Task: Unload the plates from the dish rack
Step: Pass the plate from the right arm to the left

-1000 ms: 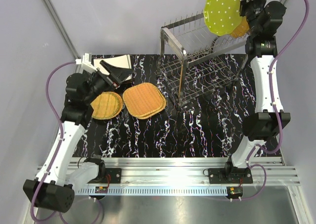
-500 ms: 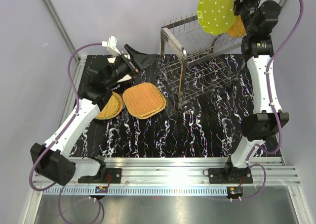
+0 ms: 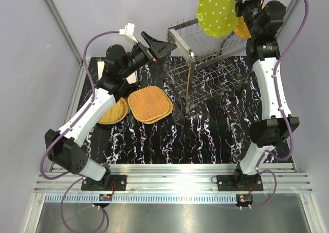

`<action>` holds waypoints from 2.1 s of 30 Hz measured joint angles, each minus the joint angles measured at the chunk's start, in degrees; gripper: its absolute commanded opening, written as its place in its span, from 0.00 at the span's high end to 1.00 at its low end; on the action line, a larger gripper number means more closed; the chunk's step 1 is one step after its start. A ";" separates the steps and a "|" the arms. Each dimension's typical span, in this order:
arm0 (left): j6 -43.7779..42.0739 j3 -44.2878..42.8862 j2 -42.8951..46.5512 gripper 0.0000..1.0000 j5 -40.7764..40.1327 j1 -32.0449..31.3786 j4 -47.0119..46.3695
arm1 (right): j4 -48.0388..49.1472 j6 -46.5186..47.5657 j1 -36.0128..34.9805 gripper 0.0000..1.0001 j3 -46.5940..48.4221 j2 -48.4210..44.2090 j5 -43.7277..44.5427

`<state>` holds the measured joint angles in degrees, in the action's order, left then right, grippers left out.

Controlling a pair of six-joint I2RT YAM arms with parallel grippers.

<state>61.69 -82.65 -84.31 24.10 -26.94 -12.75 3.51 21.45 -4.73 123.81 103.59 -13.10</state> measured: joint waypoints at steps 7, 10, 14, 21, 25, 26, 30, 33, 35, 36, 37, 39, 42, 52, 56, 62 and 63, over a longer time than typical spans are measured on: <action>1.27 -4.68 -4.74 0.01 -0.26 -0.28 -1.27 | -1.22 0.42 -1.92 1.00 0.50 -0.66 -0.07; 1.60 -6.69 -6.78 0.01 -0.37 -0.39 -2.03 | -1.88 0.46 -2.64 1.00 0.70 -1.27 -0.07; 2.25 -8.55 -8.87 0.01 -0.39 -0.50 -2.51 | -2.95 0.46 -3.72 1.00 1.38 -2.19 -0.09; 3.10 -10.62 -11.34 0.01 -0.61 -0.59 -4.46 | -3.13 0.39 -5.46 1.00 2.62 -3.39 -0.09; 3.32 -10.78 -11.56 0.01 -0.70 -0.61 -4.92 | -3.23 0.26 -6.40 1.00 2.62 -4.04 -0.11; 3.32 -10.88 -11.56 0.01 -0.74 -0.61 -4.92 | -3.28 0.20 -6.64 1.00 2.62 -4.22 -0.11; 3.34 -11.23 -11.74 0.01 -1.01 -0.61 -5.44 | -3.58 0.07 -7.78 1.00 3.19 -4.55 -0.11; 3.56 -11.30 -12.09 0.01 -1.14 -0.66 -6.05 | -3.96 -0.15 -8.52 1.00 3.61 -4.94 -0.13; 3.85 -11.30 -12.35 0.01 -1.33 -0.72 -6.36 | -4.59 -0.26 -9.25 1.00 3.74 -5.44 -0.11; 3.93 -11.32 -12.48 0.01 -1.44 -0.74 -6.49 | -5.01 -0.33 -9.51 1.00 3.85 -5.68 -0.11; 3.98 -11.41 -12.61 0.01 -1.49 -0.76 -6.60 | -5.31 -0.39 -9.73 1.00 3.93 -5.97 -0.11; 4.15 -11.41 -12.70 0.01 -1.55 -0.76 -6.67 | -5.88 -0.66 -10.32 1.00 4.07 -6.54 -0.11; 4.24 -11.41 -12.72 0.01 -1.73 -0.76 -7.08 | -6.56 -0.92 -11.34 1.00 4.11 -7.45 -0.11; 5.64 -11.43 -12.92 0.04 -1.90 -0.83 -10.49 | -8.22 -2.23 -15.26 1.00 2.91 -11.63 -0.07; 7.02 -10.78 -12.90 0.11 -1.70 -0.92 -15.28 | -9.09 -2.97 -16.26 1.00 2.47 -12.83 0.00; 9.81 -7.67 -12.81 0.31 -1.16 -1.09 -22.88 | -10.40 -4.20 -17.14 1.00 1.18 -13.33 0.13; 10.36 -7.17 -12.81 0.35 -0.83 -1.09 -24.13 | -10.75 -4.37 -17.33 1.00 1.03 -13.33 0.15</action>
<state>72.05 -89.82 -97.12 23.27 -28.03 -36.88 -7.25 17.08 -22.06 124.84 90.26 -12.95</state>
